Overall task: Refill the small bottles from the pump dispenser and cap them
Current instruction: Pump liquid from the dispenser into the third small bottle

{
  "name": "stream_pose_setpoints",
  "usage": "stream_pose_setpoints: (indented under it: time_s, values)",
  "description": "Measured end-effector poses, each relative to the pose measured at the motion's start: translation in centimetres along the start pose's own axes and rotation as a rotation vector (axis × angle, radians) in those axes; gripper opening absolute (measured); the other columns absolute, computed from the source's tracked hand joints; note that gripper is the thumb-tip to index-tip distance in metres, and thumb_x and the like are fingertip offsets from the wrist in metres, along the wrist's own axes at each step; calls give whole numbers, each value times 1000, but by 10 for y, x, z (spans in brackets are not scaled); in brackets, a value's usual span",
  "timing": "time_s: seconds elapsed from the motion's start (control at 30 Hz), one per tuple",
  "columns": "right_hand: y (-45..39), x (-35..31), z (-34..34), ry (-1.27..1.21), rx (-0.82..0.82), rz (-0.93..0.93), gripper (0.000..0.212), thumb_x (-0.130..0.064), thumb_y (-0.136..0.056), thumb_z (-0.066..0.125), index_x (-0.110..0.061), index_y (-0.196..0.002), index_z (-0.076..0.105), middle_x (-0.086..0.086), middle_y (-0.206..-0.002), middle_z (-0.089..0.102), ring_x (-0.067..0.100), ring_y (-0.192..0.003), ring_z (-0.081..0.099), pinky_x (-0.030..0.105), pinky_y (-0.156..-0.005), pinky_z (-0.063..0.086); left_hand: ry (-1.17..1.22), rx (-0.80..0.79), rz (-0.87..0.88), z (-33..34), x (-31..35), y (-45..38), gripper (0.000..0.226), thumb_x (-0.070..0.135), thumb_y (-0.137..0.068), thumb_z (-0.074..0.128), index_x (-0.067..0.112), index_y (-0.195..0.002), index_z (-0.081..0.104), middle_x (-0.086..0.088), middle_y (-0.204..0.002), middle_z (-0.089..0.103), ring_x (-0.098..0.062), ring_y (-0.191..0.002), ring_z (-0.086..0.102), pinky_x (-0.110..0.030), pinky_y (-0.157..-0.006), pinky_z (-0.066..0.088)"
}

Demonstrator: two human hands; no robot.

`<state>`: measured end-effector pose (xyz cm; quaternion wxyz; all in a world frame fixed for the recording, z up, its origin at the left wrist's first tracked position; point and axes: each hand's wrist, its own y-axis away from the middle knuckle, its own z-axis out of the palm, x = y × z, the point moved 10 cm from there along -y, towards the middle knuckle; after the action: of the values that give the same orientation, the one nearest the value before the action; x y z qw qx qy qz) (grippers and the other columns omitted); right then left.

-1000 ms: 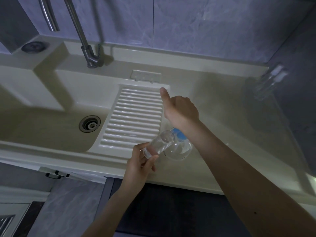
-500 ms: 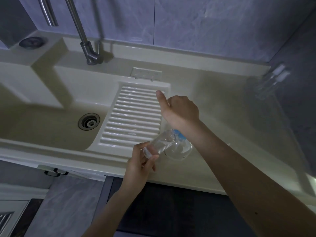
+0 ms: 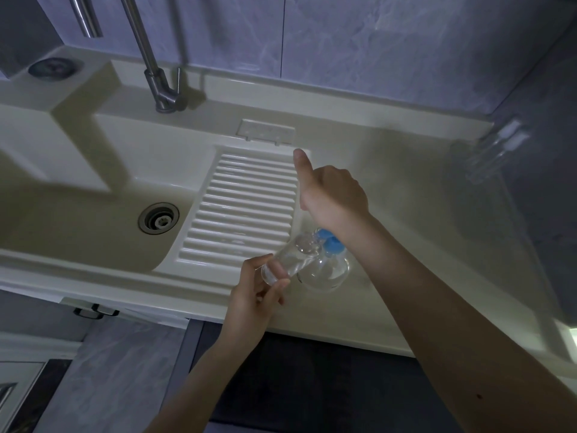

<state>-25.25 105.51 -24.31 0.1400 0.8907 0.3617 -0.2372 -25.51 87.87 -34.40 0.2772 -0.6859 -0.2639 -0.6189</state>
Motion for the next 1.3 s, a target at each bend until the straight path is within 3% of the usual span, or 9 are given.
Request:
stream_pose_setpoints:
  time_s: [0.2, 0.33, 0.57, 0.73, 0.93, 1.03, 1.13, 1.3]
  values:
    - [0, 4, 0, 9, 3, 18, 79, -63, -94, 9, -10, -58, 54, 5, -69, 66, 23, -63, 60, 32, -72, 48, -29, -10, 26, 1, 2, -1, 31, 0, -88, 58, 16, -111, 46, 15, -88, 60, -11, -61, 58, -21, -60, 48]
    - [1, 7, 4, 48, 31, 16, 80, -63, -94, 10, -9, -53, 52, 4, -64, 64, 23, -63, 59, 34, -74, 50, -66, 14, -11, -1, -5, 0, 32, 5, -89, 60, 16, -115, 46, 18, -89, 62, -11, -67, 63, -14, -59, 44]
    - [1, 10, 12, 46, 25, 26, 82, -63, -94, 10, -8, -60, 60, 6, -66, 69, 23, -63, 63, 35, -75, 52, -104, 23, -43, -8, -8, 0, 36, 12, -88, 63, 36, -107, 45, 16, -94, 65, -13, -79, 68, -30, -66, 55]
    - [2, 10, 10, 3, -13, 53, 86, -63, -95, 10, -6, -69, 68, 6, -72, 70, 23, -66, 62, 33, -75, 49, -43, 26, -51, -7, -6, 1, 33, 10, -88, 63, 32, -106, 47, 8, -95, 67, -11, -85, 68, -18, -70, 51]
    - [3, 8, 4, -2, -20, 52, 89, -62, -95, 7, -3, -74, 71, 7, -76, 71, 23, -68, 63, 32, -73, 47, 4, 16, -48, -5, -3, 1, 31, 7, -87, 63, 27, -106, 48, 17, -98, 66, -3, -97, 65, -16, -78, 50]
    - [3, 9, 5, 8, -24, 48, 92, -65, -93, 7, -3, -75, 71, 7, -76, 72, 23, -68, 63, 31, -71, 47, 27, 11, -55, -3, -2, 1, 29, 7, -86, 64, 25, -104, 49, 4, -99, 67, -5, -96, 64, -18, -79, 50]
    - [0, 9, 4, 15, 1, 40, 95, -70, -90, 6, -2, -72, 70, 7, -72, 71, 23, -65, 63, 31, -71, 50, 51, 16, -62, -2, -2, -1, 28, 8, -85, 65, 25, -101, 50, -1, -98, 67, -4, -94, 64, -17, -77, 50]
    - [1, 11, 13, 73, 12, 38, 87, -72, -87, 6, -9, -58, 57, 5, -67, 69, 22, -63, 62, 31, -68, 50, 78, 21, -139, 0, -19, -4, 32, 5, -85, 66, 27, -99, 49, 12, -94, 69, -4, -96, 65, -19, -77, 51]
